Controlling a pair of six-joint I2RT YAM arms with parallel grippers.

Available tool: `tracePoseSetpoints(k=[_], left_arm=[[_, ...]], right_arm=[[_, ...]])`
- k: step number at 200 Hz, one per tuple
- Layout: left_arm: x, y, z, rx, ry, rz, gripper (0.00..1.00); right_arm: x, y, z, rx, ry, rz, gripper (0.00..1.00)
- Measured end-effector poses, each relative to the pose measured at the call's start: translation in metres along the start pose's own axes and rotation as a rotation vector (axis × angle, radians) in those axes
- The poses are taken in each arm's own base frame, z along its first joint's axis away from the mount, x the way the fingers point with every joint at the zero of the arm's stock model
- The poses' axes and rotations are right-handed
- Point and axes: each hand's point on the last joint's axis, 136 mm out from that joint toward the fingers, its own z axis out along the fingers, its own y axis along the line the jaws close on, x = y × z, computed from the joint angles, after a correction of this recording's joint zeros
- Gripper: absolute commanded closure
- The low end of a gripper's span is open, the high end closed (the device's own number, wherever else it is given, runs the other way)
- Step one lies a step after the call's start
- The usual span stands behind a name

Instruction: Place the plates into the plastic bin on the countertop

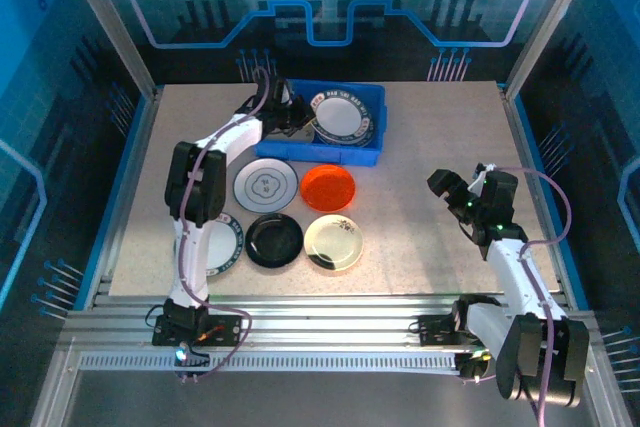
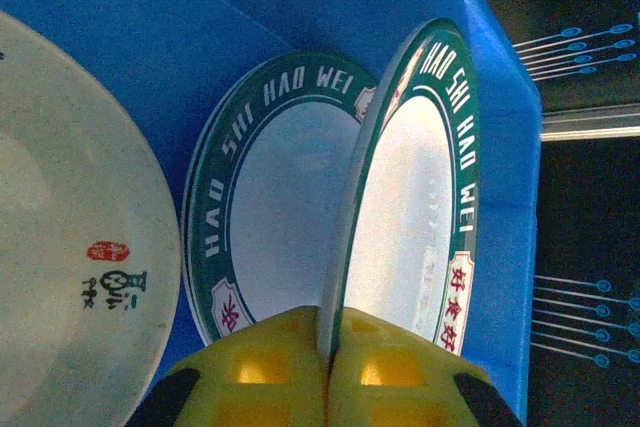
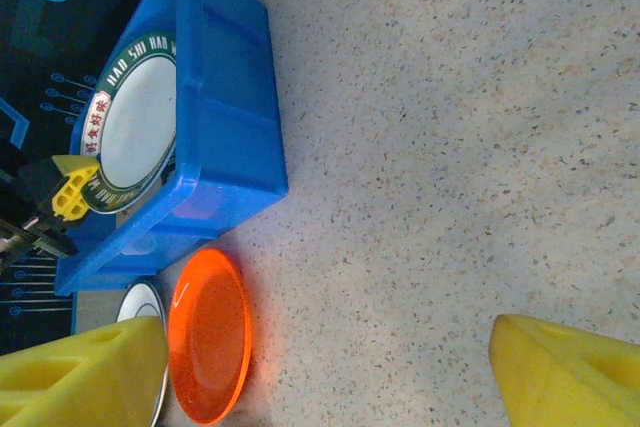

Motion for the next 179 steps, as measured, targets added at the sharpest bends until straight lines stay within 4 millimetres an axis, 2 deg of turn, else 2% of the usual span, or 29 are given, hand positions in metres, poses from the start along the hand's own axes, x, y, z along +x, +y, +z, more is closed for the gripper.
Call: tracePoseSetpoints(k=[39,99,113,128,142,160,179], left_arm=[[0.001,0.01,0.012,-0.01,0.008,-0.012,1.0],[0.0,0.01,0.029,-0.008,0.015,-0.025,1.0],[0.001,0.009,0.03,-0.014,0.021,-0.025,0.82],[0.0,0.005,0.031,-0.012,0.023,-0.021,0.66],[-0.002,0.0,0.03,-0.008,0.02,-0.022,0.59],[-0.005,-0.004,0.028,-0.01,0.017,-0.02,0.56],[-0.006,-0.006,0.026,-0.015,0.016,-0.013,0.48]], right_arm=[[-0.001,0.001,0.0,-0.002,-0.003,-0.001,0.15],[0.001,0.004,0.001,-0.012,0.003,-0.002,0.16],[0.002,0.005,0.001,-0.013,0.004,-0.004,0.16],[0.003,0.005,0.001,-0.014,0.007,-0.006,0.16],[0.003,0.005,0.001,-0.014,0.007,-0.006,0.16],[0.004,0.007,0.001,-0.019,0.009,-0.011,0.16],[0.004,0.01,0.0,-0.025,0.005,-0.02,0.15]])
